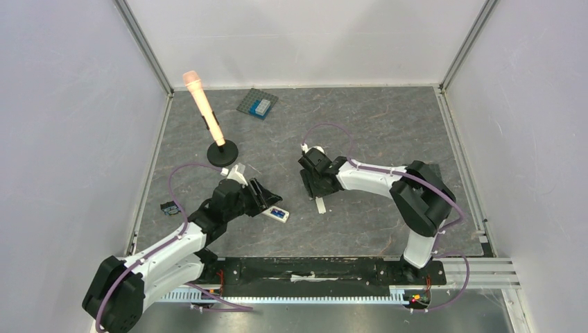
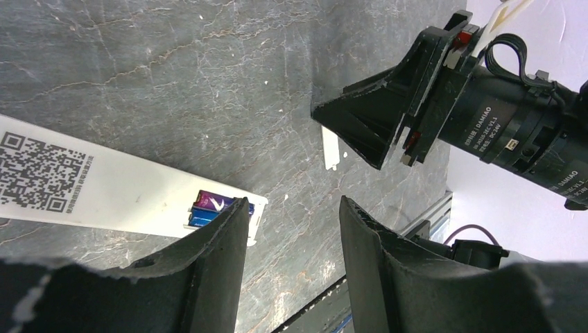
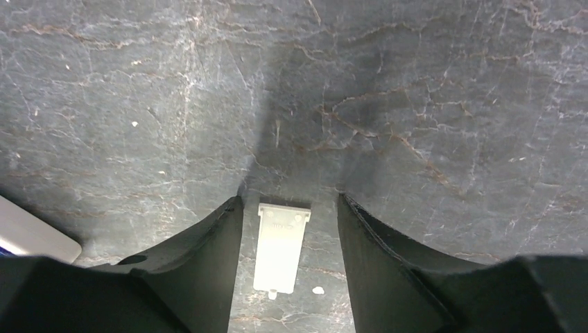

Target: Load the batteries into the remote control

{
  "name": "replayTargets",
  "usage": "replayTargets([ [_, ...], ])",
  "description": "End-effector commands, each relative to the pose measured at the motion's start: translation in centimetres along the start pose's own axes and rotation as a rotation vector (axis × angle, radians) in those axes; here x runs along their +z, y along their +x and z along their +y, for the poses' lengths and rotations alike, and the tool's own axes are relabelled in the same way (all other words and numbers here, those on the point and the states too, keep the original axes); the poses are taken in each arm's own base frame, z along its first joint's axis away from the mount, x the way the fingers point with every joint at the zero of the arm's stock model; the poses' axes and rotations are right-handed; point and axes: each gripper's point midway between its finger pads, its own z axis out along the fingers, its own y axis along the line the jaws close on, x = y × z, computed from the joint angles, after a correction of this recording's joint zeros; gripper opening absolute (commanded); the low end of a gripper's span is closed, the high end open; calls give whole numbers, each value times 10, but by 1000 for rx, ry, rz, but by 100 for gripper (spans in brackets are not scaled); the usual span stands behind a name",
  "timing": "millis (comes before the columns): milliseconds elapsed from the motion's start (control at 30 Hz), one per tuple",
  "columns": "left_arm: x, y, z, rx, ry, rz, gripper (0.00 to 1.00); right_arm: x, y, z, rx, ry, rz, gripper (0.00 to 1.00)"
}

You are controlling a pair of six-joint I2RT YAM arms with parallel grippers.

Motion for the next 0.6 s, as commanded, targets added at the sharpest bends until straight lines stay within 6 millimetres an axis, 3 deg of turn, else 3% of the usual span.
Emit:
replayTargets([
  [0, 0, -11, -19, 56, 63, -30, 57, 7, -5, -3, -32, 39, 9, 52],
  [200, 0, -10, -17, 61, 60, -31, 57, 9, 8, -11, -36, 73, 54, 45],
  [567, 6, -10, -18, 68, 64, -21, 57, 3, 20, -13, -40, 74, 95, 46],
])
